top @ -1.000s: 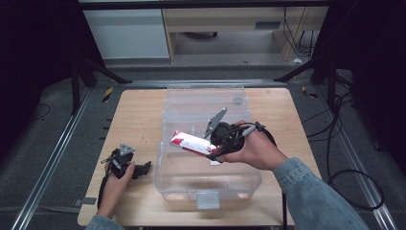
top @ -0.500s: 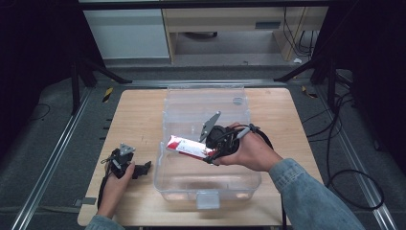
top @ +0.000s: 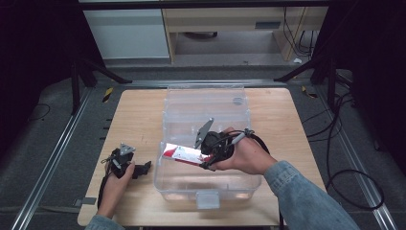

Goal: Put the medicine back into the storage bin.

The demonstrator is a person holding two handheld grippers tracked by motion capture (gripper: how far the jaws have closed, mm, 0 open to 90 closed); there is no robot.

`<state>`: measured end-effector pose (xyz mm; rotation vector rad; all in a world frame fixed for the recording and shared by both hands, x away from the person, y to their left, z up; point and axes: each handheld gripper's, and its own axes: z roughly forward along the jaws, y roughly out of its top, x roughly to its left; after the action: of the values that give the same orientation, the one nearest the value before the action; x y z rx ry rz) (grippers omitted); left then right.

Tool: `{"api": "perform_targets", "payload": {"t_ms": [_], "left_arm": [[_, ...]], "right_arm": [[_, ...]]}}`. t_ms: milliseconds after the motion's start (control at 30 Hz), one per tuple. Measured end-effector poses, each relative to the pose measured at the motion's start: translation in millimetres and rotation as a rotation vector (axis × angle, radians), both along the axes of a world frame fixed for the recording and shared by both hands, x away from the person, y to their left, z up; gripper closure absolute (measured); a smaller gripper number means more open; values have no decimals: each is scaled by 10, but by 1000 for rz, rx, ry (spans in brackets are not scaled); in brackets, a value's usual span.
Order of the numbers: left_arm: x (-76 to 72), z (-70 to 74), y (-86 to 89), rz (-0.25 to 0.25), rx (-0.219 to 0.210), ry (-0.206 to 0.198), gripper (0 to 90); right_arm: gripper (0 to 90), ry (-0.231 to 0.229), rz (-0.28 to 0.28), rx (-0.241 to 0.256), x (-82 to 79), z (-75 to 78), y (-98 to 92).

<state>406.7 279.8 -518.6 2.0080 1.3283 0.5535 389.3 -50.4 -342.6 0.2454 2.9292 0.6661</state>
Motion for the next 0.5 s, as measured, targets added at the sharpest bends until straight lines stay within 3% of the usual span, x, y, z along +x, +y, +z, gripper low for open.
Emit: {"api": "perform_targets", "payload": {"t_ms": [400,500], "left_arm": [[3,0,1,-2,0,0,0],[3,0,1,-2,1,1,0]], "right_arm": [[516,-12,47,-48,-30,-88,78],[516,3,58,-49,-38,-132,114]]}}
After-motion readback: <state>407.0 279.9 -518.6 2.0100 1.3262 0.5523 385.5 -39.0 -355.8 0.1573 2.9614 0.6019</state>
